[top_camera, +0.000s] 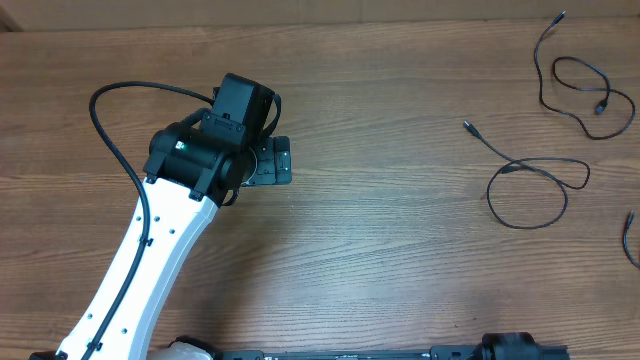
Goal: Untangle cables
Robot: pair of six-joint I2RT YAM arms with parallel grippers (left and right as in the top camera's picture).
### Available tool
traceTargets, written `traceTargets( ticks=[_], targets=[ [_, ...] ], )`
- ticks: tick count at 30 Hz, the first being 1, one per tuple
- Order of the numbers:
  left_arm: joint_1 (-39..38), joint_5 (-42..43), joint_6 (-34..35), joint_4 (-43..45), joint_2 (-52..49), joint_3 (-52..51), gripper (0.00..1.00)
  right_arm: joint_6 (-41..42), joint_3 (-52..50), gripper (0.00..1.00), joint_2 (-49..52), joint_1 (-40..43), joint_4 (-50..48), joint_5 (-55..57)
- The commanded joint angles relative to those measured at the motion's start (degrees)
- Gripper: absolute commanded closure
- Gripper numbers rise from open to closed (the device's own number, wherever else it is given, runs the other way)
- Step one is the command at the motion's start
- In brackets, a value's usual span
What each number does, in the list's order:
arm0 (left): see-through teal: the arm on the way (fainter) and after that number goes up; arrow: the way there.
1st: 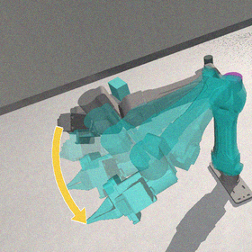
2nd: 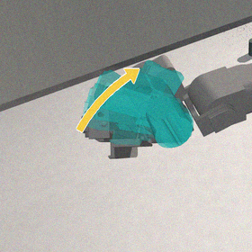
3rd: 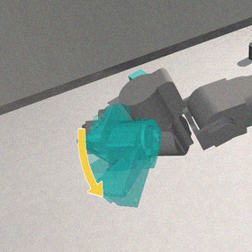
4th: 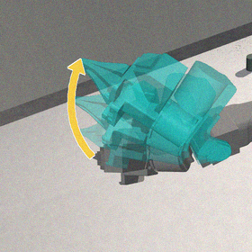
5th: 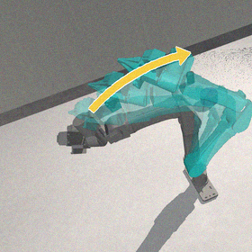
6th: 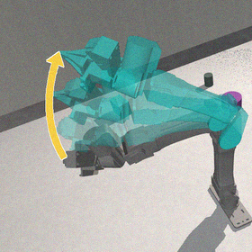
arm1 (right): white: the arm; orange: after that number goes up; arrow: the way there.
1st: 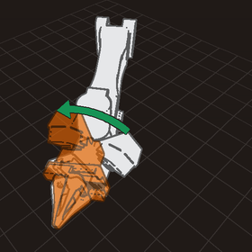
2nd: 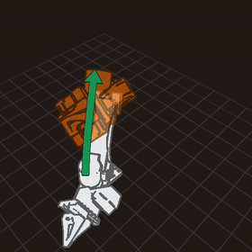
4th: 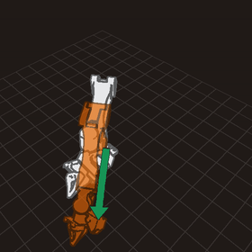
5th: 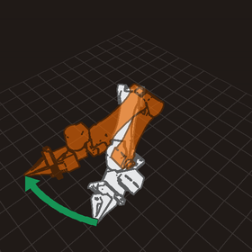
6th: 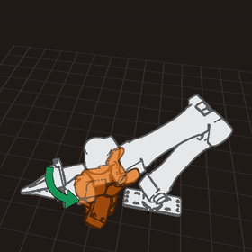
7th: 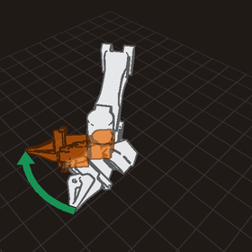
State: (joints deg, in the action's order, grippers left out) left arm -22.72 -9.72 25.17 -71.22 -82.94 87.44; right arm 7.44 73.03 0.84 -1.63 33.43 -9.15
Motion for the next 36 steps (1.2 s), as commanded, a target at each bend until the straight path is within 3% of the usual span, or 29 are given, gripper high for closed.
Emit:
traceTargets(
  ticks=[1,10,26,36],
  targets=[
    [0.31,-0.79,0.15,-0.15,0.11,-0.42,0.0,-0.04,-2.32,0.0,-0.57,-0.13,0.48,0.07],
    [0.31,-0.79,0.17,-0.15,0.11,-0.42,0.0,-0.04,-13.27,0.0,-0.57,-0.13,-5.81,0.07],
    [0.31,-0.79,0.15,-0.15,0.11,-0.42,0.0,-0.04,-38.45,0.0,-0.57,-0.13,-4.63,0.07],
    [0.31,-0.79,0.17,-0.15,0.11,-0.42,0.0,-0.04,-48.22,0.0,-0.57,-0.13,-6.34,0.07]
  ],
)
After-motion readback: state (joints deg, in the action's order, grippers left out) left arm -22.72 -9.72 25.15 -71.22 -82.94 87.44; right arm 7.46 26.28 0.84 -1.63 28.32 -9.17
